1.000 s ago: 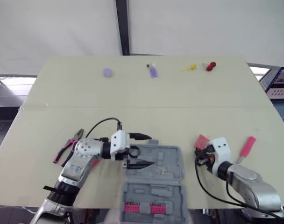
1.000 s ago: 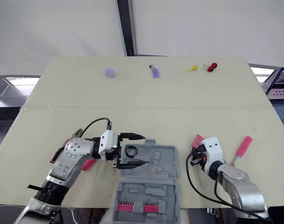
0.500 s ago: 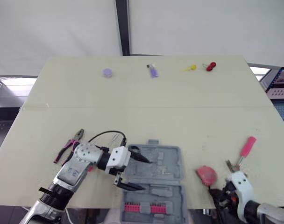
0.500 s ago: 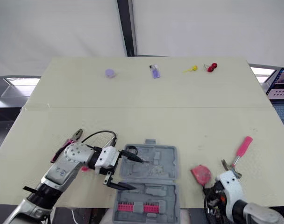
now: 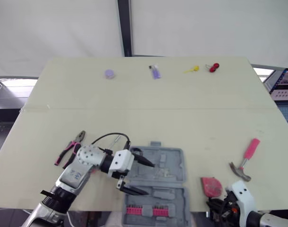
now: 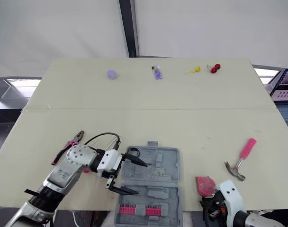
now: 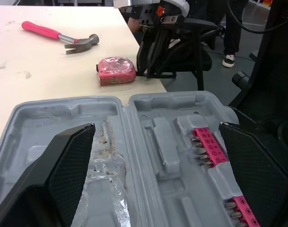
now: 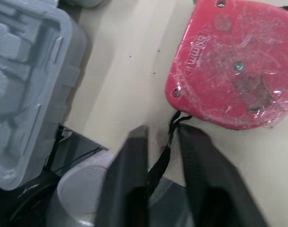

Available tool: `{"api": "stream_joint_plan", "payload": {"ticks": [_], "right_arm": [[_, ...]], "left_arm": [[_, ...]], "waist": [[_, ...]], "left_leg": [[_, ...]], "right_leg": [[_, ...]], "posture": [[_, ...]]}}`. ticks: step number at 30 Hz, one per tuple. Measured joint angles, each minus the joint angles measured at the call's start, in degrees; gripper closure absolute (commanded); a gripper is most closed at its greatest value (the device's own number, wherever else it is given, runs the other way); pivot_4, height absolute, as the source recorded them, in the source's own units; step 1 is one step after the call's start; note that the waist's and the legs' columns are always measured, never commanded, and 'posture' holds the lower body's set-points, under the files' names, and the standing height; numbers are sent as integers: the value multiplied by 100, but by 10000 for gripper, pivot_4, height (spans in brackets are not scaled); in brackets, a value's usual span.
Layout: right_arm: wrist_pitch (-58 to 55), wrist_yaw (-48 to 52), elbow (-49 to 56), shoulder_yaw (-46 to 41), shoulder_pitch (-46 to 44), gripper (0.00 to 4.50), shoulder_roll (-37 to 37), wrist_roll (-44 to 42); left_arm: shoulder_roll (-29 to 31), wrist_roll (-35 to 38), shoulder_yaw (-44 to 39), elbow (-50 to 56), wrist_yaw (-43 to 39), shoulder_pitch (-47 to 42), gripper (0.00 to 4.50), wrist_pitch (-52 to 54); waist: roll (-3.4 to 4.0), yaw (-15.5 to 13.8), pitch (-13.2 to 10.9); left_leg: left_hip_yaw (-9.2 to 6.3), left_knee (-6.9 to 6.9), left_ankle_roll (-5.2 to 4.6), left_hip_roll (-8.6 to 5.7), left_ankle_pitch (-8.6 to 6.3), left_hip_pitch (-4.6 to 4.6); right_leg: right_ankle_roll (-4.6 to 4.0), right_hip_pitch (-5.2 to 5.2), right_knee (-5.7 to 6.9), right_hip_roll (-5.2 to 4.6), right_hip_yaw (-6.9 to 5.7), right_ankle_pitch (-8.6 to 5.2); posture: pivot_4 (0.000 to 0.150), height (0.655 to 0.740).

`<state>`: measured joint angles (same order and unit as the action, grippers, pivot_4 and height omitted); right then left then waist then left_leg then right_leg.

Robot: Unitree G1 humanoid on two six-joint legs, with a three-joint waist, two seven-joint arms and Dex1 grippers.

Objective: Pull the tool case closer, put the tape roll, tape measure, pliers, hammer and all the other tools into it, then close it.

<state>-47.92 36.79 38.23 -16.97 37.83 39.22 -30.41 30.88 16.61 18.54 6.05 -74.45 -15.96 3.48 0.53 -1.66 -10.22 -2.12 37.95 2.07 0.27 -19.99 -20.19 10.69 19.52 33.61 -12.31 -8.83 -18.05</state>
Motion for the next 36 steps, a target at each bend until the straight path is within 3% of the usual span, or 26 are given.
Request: {"api": "stream_joint_plan", "payload": {"ticks": [4, 5, 10, 15, 20, 26, 36], "right_arm": [[119, 898, -13, -570, 284, 1809, 921, -147], [271, 1136, -33, -664, 374, 814, 1106, -104], [2234, 2360, -1019, -781, -289, 814, 1733, 595], [5000, 3418, -2707, 37, -1632, 814, 1996, 1461], [6896, 4018, -4358, 934, -2828, 814, 1788, 1881], [7410, 4407, -5721, 1444, -3719, 814, 1544, 1883], [7399, 4678, -5707, 1677, -3691, 814, 1519, 1636]], "left_arm": [[-109, -2, 3, 36, 96, 42, 0, -100], [-123, -4, 4, 35, 110, 57, 0, -131], [-228, -126, 35, 11, 146, 73, 0, -573], [-259, -329, 78, -237, 132, 28, 0, -1069], [-272, -374, 89, -259, 160, 55, 0, -1230], [-226, -356, 46, -211, 283, 178, 0, -1153], [-188, -342, 1, -168, 390, 304, 0, -1102]], "waist": [[0, -8, 0], [-1, -8, 0], [-13, 5, -2], [-13, 13, -2], [-23, 27, -7], [-21, 36, -6], [-19, 23, -5]], "left_leg": [[0, 1, -3, 1, -2, 0], [0, 0, -3, 0, -2, 0], [1, 5, -4, -1, -2, 1], [1, 1, -4, 0, -2, -1], [1, 12, -5, 0, -3, -1], [1, 11, -5, 1, -2, -1], [1, 13, -5, 1, -2, -1]], "right_leg": [[0, -4, -4, 0, -2, 0], [0, -5, -6, 0, -3, 0], [2, -10, -9, 0, -2, 3], [3, -8, -13, 0, -8, 3], [6, -17, -16, -1, -9, 8], [6, -16, -15, 0, -11, 9], [5, -16, -15, 0, -11, 9]], "posture": [[1500, 7400], [1500, 7400], [1500, 7400], [1500, 7400], [1500, 7400], [1500, 7400], [1500, 7400]]}}
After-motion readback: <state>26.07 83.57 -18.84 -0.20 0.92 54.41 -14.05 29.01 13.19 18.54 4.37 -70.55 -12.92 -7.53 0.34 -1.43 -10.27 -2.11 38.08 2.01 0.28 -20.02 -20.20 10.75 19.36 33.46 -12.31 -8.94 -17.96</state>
